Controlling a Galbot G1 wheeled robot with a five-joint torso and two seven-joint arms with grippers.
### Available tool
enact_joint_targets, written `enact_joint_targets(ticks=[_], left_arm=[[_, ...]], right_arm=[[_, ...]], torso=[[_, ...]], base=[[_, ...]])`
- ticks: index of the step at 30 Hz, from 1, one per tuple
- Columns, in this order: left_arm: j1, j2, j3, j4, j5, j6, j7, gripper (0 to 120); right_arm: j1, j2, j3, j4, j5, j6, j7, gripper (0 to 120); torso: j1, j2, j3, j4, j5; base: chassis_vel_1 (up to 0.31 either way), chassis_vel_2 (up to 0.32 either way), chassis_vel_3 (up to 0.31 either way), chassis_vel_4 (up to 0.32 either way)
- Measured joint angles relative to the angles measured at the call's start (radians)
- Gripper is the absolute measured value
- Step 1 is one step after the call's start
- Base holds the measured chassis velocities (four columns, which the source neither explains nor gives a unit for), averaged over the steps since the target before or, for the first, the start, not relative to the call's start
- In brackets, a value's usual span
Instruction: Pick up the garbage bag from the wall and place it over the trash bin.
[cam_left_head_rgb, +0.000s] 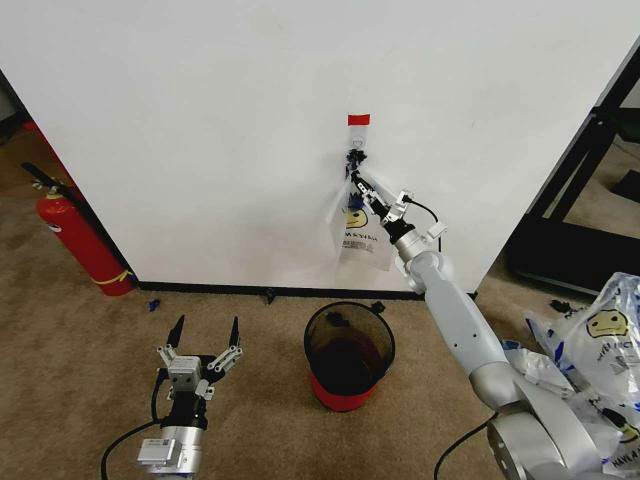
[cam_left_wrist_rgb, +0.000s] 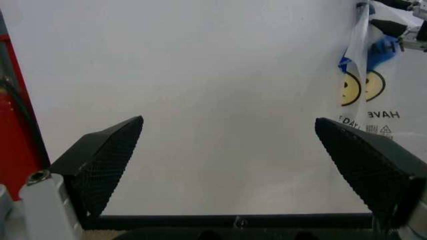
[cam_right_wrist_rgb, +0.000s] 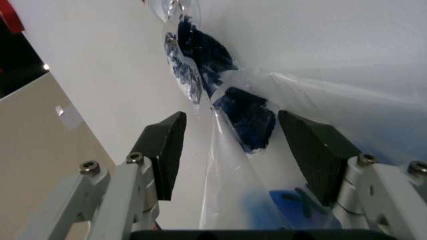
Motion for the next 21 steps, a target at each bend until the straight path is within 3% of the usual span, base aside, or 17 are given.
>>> enact_joint_targets(ticks=[7,13,21], left_arm=[[0.003,-0.001,-0.002,-0.003,0.000,-0.003,0.000,100],[0.008,-0.003,-0.003,-0.004,0.002,-0.010,0.000,100],[0.005,-0.004,0.002,-0.003,0.004,-0.011,0.001,100]], right_arm=[[0.000,0.011,-0.003,-0.003,0.004,-0.001,0.000,56],[-0.008,0.009,0.002,-0.001,0.010,-0.004,0.000,36],[-0.014,0.006,0.020,-0.015,0.018,-0.007,-0.004,34]], torso=[[0.000,0.000,0.000,0.0005,0.0000],[0.000,0.000,0.000,0.0005,0.0000],[0.000,0.000,0.000,0.0003,0.0000]], base=[[0.000,0.000,0.000,0.000],[0.000,0.000,0.000,0.000],[0.000,0.000,0.000,0.000]])
